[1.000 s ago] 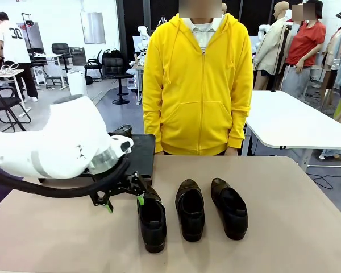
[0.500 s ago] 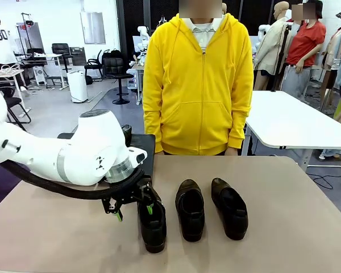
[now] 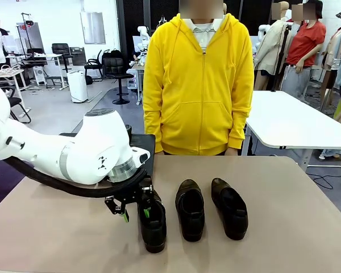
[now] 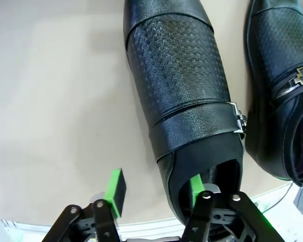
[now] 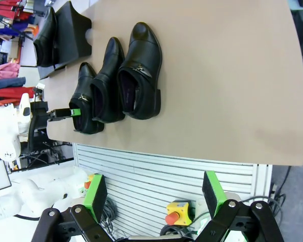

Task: Organize the shoes by placing them on the stand.
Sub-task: Place the Shoe from the middle of the table onto the Shoes Stand.

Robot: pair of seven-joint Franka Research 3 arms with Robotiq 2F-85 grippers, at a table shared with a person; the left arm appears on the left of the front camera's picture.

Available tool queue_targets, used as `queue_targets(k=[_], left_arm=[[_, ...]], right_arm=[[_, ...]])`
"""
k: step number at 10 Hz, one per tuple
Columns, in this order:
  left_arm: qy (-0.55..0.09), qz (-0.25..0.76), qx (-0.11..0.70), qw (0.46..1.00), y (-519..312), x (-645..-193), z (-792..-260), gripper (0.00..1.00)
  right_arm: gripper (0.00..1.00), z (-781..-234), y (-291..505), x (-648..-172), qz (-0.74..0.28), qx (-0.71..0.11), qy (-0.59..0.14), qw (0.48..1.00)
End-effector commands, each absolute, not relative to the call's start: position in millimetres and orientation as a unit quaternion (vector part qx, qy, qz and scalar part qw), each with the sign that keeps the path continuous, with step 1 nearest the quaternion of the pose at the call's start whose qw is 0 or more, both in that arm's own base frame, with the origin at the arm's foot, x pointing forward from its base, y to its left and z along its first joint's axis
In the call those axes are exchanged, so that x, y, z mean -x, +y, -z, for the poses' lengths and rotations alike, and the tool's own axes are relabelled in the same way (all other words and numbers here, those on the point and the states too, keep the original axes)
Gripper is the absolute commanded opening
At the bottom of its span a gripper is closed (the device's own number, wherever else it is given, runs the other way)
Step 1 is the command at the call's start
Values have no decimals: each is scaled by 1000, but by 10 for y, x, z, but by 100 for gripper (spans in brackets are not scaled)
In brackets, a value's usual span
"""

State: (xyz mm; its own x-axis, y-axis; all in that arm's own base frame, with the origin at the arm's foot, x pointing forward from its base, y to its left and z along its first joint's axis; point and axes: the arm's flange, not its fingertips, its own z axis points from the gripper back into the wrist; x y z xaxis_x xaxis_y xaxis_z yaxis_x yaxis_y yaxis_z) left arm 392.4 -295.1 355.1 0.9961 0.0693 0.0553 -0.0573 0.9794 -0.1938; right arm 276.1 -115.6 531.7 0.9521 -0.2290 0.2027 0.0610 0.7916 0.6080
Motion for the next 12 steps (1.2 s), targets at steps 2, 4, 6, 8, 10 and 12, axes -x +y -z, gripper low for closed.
queue_targets(k=[2,4,6,8,10,12], left_arm=[[-26,-39,80,996,-3008,-3971,-3566,0],[-24,-35,80,996,-3001,-3972,-3581,0],[-15,-16,84,996,-2997,-3949,-3604,0],[5,30,95,995,-2946,-3874,-3753,0],[19,96,108,989,-2776,-3697,-4140,0],[-112,89,128,981,-2495,-3527,-4693,0]], right_arm=[[100,-5347,-1162,-2775,72,-319,-136,935],[100,-5347,-1162,-2775,72,-319,-136,935],[100,-5347,-1162,-2775,72,-319,-136,935],[100,-5347,-1162,-2775,72,-319,-136,935],[100,-5347,-1162,-2775,72,-319,-136,935],[100,-5347,-1162,-2775,72,-319,-136,935]])
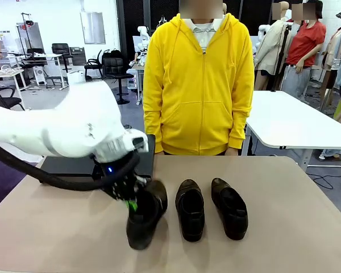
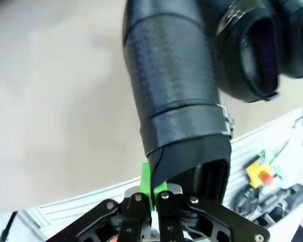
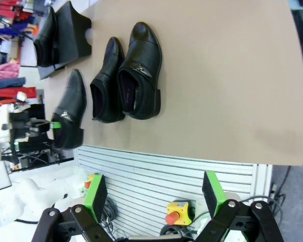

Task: Organize the shoes by placing them on the stand.
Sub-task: Place the Shoe from the middle of the table onto the Shoes Stand.

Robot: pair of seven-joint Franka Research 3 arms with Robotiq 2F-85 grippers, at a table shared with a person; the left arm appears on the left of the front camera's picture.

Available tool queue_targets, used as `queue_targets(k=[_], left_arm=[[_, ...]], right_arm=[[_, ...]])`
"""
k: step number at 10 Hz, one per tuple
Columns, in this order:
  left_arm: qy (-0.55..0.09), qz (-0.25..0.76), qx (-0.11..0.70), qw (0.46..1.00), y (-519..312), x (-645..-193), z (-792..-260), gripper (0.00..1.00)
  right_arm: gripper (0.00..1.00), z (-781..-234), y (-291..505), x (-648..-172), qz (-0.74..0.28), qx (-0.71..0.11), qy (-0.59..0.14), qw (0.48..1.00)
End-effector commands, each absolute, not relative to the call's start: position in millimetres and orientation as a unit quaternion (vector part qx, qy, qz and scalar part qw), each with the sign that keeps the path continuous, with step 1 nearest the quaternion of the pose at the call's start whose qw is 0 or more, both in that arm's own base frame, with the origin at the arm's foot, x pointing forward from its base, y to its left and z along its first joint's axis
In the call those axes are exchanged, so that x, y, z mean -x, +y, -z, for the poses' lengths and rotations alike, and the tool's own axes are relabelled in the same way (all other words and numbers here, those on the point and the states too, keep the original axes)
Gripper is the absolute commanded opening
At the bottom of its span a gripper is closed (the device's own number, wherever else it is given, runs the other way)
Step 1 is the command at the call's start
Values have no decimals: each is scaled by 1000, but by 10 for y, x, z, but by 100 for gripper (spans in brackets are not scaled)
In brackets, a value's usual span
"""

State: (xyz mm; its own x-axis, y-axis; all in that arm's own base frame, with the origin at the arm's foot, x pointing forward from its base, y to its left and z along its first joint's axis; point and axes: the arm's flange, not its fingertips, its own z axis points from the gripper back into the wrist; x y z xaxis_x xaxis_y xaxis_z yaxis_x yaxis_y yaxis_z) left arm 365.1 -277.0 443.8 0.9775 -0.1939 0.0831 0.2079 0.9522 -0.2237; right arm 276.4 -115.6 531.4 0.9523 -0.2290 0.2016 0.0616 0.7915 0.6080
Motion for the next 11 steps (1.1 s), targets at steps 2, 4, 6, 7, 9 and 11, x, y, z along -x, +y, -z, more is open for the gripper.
queue_targets(k=[2,4,6,7,9,11], left_arm=[[-246,70,170,952,-2356,-3579,-4835,0],[-267,29,171,948,-2320,-3794,-4739,0],[-264,38,172,948,-2258,-3657,-5042,0],[-264,38,172,948,-2258,-3657,-5042,0],[-264,38,172,948,-2258,-3657,-5042,0],[-258,35,171,950,-2298,-3660,-4963,0]], right_arm=[[100,-5347,-1162,-2775,72,-319,-136,935],[100,-5347,-1162,-2775,72,-319,-136,935],[100,-5347,-1162,-2775,72,-319,-136,935],[100,-5347,-1162,-2775,72,-319,-136,935],[100,-5347,-1162,-2775,72,-319,-136,935],[100,-5347,-1162,-2775,72,-319,-136,935]])
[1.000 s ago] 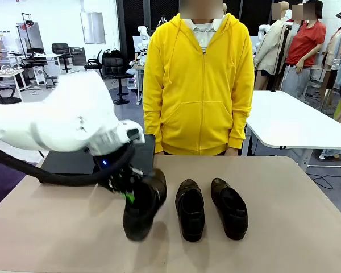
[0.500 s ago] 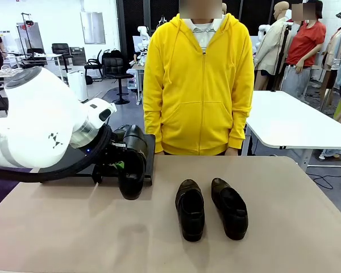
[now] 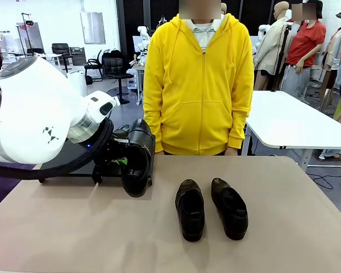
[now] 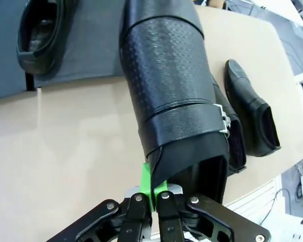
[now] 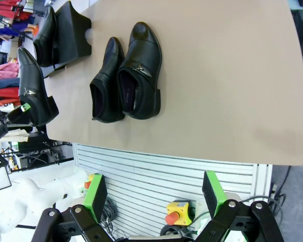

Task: Organize the shoes by placing them on the stand.
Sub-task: Place the Shoe from the middle of the table onto the Shoes Stand.

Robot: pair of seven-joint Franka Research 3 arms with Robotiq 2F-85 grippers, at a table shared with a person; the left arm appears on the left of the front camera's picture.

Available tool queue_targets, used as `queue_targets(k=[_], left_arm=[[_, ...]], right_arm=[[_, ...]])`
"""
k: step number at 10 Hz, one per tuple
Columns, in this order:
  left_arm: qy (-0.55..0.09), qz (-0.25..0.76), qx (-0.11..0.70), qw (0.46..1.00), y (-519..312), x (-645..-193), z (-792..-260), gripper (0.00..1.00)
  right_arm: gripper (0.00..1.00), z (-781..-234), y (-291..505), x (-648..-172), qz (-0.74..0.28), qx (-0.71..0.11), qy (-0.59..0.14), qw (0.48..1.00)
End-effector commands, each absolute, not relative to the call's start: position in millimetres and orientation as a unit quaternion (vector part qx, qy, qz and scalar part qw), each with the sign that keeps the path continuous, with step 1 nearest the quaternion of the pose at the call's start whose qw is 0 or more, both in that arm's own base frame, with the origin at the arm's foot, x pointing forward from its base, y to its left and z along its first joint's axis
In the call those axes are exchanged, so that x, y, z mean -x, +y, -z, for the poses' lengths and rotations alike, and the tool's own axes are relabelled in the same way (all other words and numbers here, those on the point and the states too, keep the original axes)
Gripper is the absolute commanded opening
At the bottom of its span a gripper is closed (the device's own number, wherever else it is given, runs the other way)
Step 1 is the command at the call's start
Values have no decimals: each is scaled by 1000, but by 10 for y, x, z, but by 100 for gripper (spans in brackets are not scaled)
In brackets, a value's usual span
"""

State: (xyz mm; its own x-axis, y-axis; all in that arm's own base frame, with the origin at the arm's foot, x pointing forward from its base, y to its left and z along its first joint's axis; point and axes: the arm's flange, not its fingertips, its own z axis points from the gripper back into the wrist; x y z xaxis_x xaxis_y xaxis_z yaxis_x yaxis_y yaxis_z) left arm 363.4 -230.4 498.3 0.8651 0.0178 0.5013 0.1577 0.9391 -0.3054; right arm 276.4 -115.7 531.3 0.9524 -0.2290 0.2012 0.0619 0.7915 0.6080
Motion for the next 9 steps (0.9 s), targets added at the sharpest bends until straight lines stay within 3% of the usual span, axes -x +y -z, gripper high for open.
queue_targets(k=[1,3,5,9], left_arm=[[-266,7,175,948,-2270,-3828,-4994,0],[-284,-18,175,943,-2143,-4593,-5190,0],[-272,31,186,944,-2112,-5220,-5144,0],[-269,35,182,945,-2073,-5835,-4841,0]], right_arm=[[100,-5347,-1162,-2775,72,-319,-136,935],[100,-5347,-1162,-2775,72,-319,-136,935],[100,-5347,-1162,-2775,72,-319,-136,935],[100,-5347,-1162,-2775,72,-319,-136,935]])
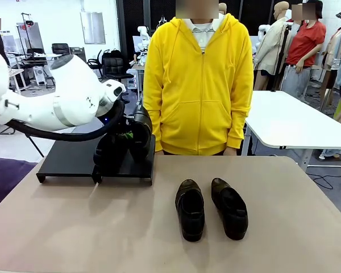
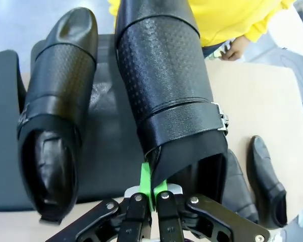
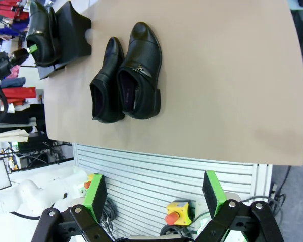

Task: Organize the shoes by placing them on the stand.
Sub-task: Place the Shoe from the middle of the table onto the Shoes Stand.

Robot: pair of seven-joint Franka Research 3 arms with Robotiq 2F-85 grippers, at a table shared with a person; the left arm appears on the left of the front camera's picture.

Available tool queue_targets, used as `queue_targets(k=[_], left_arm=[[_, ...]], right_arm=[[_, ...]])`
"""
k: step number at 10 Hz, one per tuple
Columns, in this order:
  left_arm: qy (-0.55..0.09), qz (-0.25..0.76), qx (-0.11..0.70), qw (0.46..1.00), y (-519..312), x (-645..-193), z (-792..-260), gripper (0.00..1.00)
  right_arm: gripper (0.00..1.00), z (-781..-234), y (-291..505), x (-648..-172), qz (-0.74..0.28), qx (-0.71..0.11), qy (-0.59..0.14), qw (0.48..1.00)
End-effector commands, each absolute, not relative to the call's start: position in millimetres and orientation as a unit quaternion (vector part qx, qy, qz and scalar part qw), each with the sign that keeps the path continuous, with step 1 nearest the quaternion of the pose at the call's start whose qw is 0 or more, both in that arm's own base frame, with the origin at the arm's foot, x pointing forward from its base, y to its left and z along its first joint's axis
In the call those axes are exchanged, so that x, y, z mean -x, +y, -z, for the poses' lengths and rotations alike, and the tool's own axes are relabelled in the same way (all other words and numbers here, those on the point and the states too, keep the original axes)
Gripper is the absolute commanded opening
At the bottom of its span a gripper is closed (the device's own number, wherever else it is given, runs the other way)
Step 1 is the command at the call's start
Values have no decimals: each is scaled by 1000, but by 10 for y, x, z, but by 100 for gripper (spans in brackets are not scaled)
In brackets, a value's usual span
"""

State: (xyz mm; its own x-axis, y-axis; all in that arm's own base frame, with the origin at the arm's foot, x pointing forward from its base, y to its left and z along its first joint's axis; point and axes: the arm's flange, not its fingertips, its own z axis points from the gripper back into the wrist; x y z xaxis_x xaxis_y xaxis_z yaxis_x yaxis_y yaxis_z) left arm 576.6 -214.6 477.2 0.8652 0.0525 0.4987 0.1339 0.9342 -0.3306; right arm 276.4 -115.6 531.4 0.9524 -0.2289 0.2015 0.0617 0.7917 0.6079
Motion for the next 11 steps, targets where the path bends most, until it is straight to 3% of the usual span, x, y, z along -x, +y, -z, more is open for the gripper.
queue_targets(k=[1,5,10,11], left_arm=[[-273,38,179,945,-2060,-5927,-4768,0],[-230,32,153,961,-2085,-6057,-4581,0],[-235,50,125,963,-2188,-6047,-4485,0],[-230,53,123,964,-2201,-6046,-4455,56]], right_arm=[[100,-5347,-1162,-2775,72,-319,-136,935],[100,-5347,-1162,-2775,72,-319,-136,935],[100,-5347,-1162,-2775,72,-319,-136,935],[100,-5347,-1162,-2775,72,-319,-136,935]])
